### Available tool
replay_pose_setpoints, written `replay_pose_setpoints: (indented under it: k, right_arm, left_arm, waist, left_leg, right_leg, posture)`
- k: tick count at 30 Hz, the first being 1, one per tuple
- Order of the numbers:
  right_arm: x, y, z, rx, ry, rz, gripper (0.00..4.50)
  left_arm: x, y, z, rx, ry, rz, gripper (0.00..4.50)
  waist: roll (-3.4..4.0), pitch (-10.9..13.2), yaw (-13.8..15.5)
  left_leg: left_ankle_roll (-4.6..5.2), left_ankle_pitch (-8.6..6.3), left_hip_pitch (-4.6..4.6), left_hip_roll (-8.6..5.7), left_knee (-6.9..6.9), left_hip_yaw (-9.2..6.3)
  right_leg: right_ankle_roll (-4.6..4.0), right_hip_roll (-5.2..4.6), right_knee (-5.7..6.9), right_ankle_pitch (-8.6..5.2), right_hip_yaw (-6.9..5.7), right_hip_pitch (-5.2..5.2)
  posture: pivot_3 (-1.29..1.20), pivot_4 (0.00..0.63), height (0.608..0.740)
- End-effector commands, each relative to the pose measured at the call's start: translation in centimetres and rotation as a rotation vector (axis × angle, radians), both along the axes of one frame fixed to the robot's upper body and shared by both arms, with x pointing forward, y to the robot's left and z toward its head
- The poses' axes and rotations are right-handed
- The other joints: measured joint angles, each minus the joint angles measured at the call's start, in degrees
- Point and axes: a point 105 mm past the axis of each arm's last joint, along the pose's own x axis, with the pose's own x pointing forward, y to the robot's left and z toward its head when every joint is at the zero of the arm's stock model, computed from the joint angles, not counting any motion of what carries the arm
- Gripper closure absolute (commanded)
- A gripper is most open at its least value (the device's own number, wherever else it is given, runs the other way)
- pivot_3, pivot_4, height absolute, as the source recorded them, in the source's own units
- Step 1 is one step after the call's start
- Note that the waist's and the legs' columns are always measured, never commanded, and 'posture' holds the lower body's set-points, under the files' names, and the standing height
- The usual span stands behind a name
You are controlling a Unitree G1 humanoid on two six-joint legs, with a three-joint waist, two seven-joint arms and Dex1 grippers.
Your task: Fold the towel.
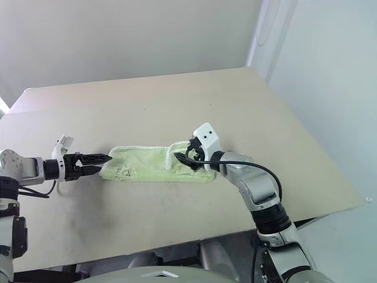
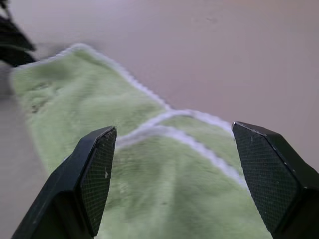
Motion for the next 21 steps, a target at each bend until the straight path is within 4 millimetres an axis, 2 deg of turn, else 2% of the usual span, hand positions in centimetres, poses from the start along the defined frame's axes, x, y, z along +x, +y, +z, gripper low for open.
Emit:
replay_pose_setpoints:
  k: [1, 6, 14, 17, 21]
  right_arm:
    - [-1.3, 0.7, 2.3, 0.058, -0.057, 0.103, 0.62]
    - [-3.4, -0.5, 4.1, 0.049, -0.104, 0.223, 0.62]
    - [-2.4, -2.5, 4.4, 0.001, -0.118, 0.156, 0.62]
    - [-2.3, -2.5, 4.3, -0.006, -0.119, 0.143, 0.56]
    - [-2.3, -2.4, 3.8, -0.024, -0.112, 0.131, 0.56]
  left_arm:
    - [0.1, -0.6, -0.3, -0.002, 0.021, -0.011, 0.00]
    - [0.3, -2.0, -0.1, -0.052, 0.025, -0.037, 0.00]
    - [-0.4, -3.8, 0.1, -0.107, 0.023, -0.121, 0.00]
    - [-0.5, -3.9, 0.1, -0.102, 0.017, -0.126, 0.62]
    - [-0.4, -3.5, 0.5, -0.088, -0.011, -0.131, 2.06]
  waist:
    - [0.02, 0.0, 0.2]
    - [0.02, 0.0, 0.8]
    - [0.01, 0.0, 0.8]
    - [0.01, 0.0, 0.7]
    - [0.01, 0.0, 0.5]
  left_leg:
    - [-0.02, 0.01, 0.00, 0.00, 0.00, 0.00]
    - [-0.04, 0.02, -0.05, -0.07, 0.03, -0.02]
    - [-0.04, 0.02, -0.04, -0.15, 0.05, -0.01]
    - [-0.04, 0.02, -0.05, -0.15, 0.05, -0.01]
    - [-0.04, 0.02, -0.05, -0.15, 0.05, -0.01]
  right_leg:
    - [0.00, 0.00, 0.01, 0.00, 0.00, 0.00]
    - [0.01, -0.09, -0.04, -0.01, -0.01, 0.02]
    - [-0.05, -0.18, -0.10, -0.06, 0.00, 0.08]
    - [-0.01, -0.18, -0.10, -0.04, 0.00, 0.08]
    - [-0.03, -0.17, -0.10, -0.05, 0.00, 0.06]
  posture:
    - [0.00, 0.000, 0.712]
    - [0.00, 0.000, 0.712]
    - [0.00, 0.000, 0.712]
    - [0.00, 0.000, 0.712]
    - [0.00, 0.000, 0.712]
